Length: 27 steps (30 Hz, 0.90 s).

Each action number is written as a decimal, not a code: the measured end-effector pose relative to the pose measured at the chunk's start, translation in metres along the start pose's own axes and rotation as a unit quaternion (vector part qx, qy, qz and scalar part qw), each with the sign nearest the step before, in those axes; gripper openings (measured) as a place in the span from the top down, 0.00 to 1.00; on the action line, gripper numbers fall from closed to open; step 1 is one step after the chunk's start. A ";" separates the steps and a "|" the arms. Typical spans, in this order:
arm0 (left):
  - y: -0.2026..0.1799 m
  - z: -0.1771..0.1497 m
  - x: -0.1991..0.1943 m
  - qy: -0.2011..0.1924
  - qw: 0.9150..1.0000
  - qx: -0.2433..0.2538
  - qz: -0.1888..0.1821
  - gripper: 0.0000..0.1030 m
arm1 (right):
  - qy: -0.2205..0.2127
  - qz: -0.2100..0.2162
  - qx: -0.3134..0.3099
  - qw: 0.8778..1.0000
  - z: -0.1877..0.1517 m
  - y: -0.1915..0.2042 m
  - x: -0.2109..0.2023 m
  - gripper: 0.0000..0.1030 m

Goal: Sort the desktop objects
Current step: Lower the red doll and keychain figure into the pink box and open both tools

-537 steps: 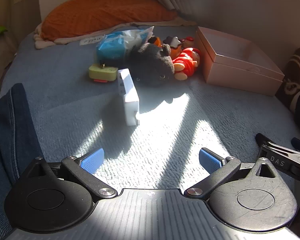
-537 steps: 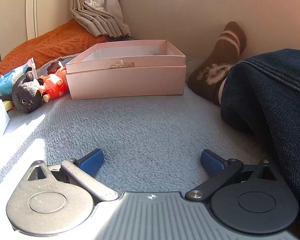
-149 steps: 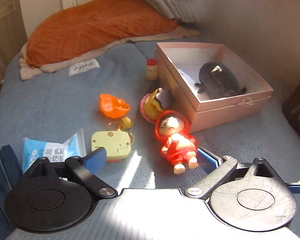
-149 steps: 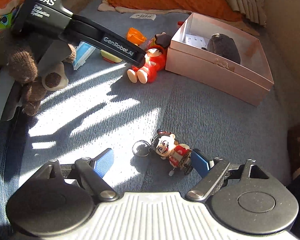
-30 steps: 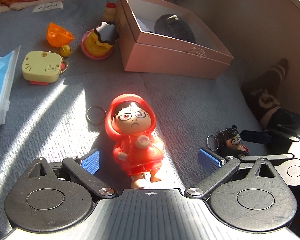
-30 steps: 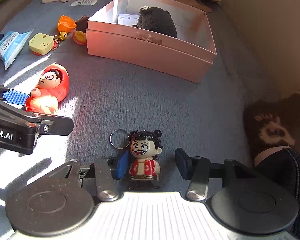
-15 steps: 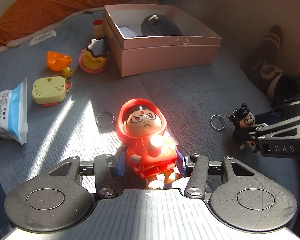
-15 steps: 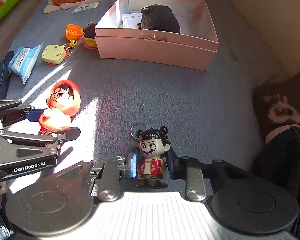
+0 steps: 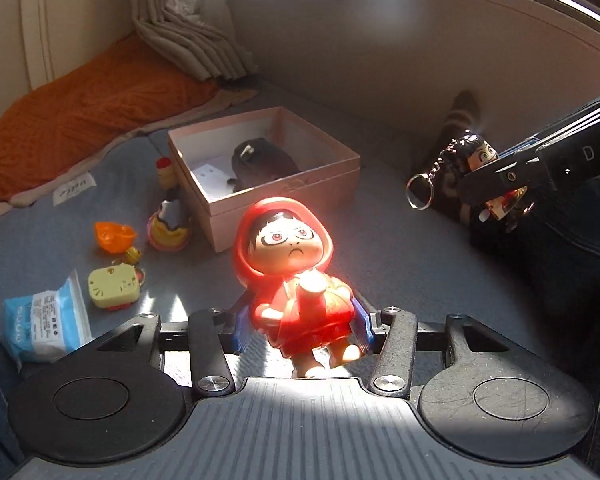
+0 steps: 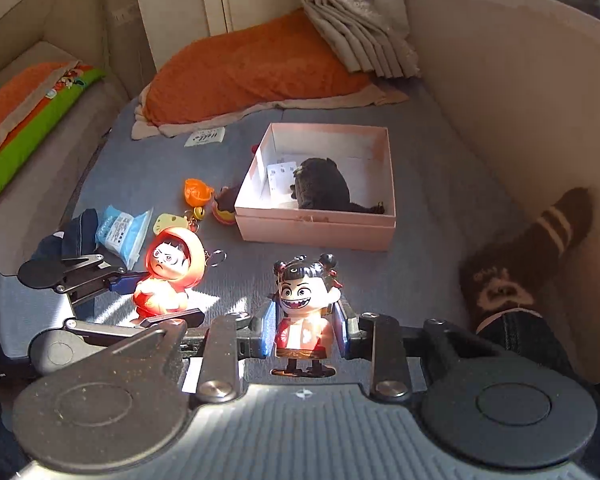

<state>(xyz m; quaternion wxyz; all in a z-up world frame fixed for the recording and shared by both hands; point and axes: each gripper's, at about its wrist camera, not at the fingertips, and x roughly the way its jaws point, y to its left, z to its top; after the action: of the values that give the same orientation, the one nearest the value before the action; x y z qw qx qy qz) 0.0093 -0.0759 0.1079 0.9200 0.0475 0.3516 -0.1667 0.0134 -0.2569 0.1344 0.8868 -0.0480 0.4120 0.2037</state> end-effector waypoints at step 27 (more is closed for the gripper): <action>0.068 0.033 0.039 0.003 0.998 -0.061 -0.010 0.06 | -0.021 -0.001 0.052 0.998 0.052 -0.054 0.055 0.72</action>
<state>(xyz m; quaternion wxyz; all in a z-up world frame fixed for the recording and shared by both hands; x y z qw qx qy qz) 0.0808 -0.0298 0.1050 0.9186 -0.0114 0.3638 -0.1538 0.1042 -0.2754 0.1224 0.8967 0.0024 0.4035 0.1821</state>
